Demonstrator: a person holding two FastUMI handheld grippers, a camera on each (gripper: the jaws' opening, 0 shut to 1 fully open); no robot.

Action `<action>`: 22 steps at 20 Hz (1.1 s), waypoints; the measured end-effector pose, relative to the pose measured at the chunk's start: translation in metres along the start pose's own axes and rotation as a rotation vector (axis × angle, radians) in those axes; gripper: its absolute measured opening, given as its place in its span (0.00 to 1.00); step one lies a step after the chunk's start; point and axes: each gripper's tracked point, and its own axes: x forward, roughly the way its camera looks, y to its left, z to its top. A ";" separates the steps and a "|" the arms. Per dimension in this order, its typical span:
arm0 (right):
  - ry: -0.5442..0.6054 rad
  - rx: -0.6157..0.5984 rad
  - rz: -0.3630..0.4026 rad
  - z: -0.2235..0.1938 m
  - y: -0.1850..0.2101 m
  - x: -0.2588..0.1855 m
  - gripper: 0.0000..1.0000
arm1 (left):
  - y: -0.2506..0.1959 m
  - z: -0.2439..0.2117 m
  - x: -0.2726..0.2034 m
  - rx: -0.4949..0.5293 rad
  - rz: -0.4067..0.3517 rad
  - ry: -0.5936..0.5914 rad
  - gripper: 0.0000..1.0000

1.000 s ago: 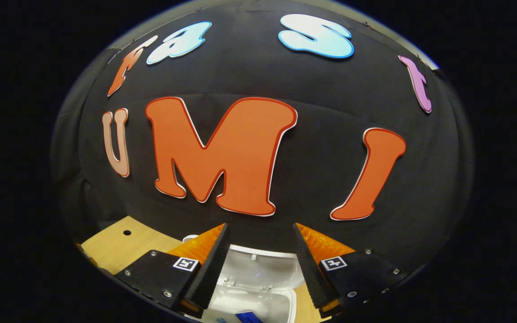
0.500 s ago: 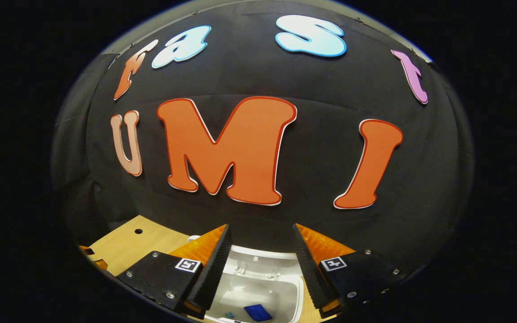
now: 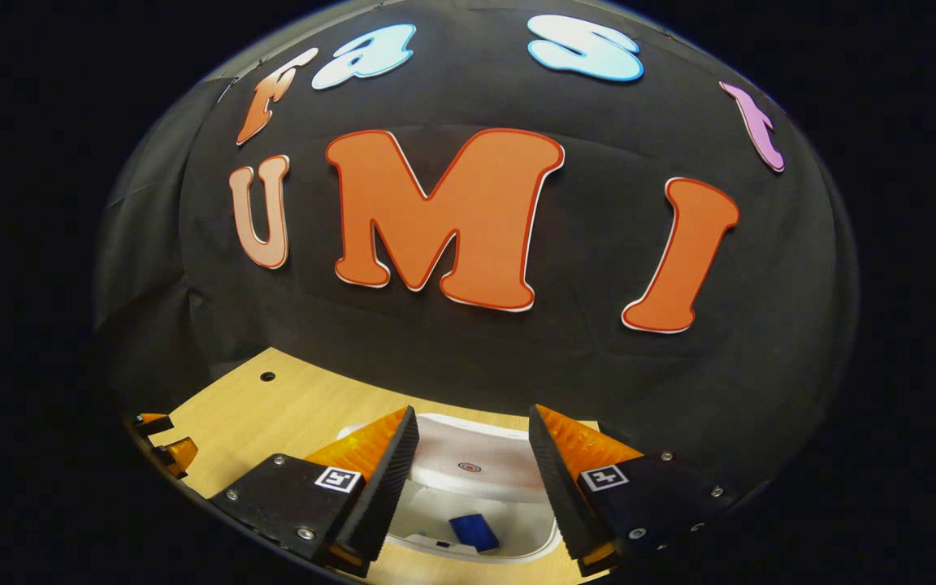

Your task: Press the lid of the desktop garbage bin to open it, pick up the crumpled paper on the desktop and throw it into the bin, then pick up the pop can on the desktop and drop it into the bin, and finally close the garbage bin lid.

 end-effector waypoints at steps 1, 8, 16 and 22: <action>0.009 0.011 0.003 -0.005 0.000 -0.002 0.83 | 0.000 -0.002 -0.001 0.001 -0.002 -0.001 0.97; 0.065 0.064 0.009 -0.042 0.000 -0.008 0.84 | -0.007 -0.002 -0.003 0.026 -0.025 0.003 0.97; 0.137 0.094 0.018 -0.082 0.006 -0.011 0.84 | -0.016 -0.008 -0.006 0.045 -0.056 0.023 0.97; 0.148 0.111 0.031 -0.099 0.010 -0.014 0.84 | -0.027 -0.014 -0.009 0.060 -0.090 0.052 0.97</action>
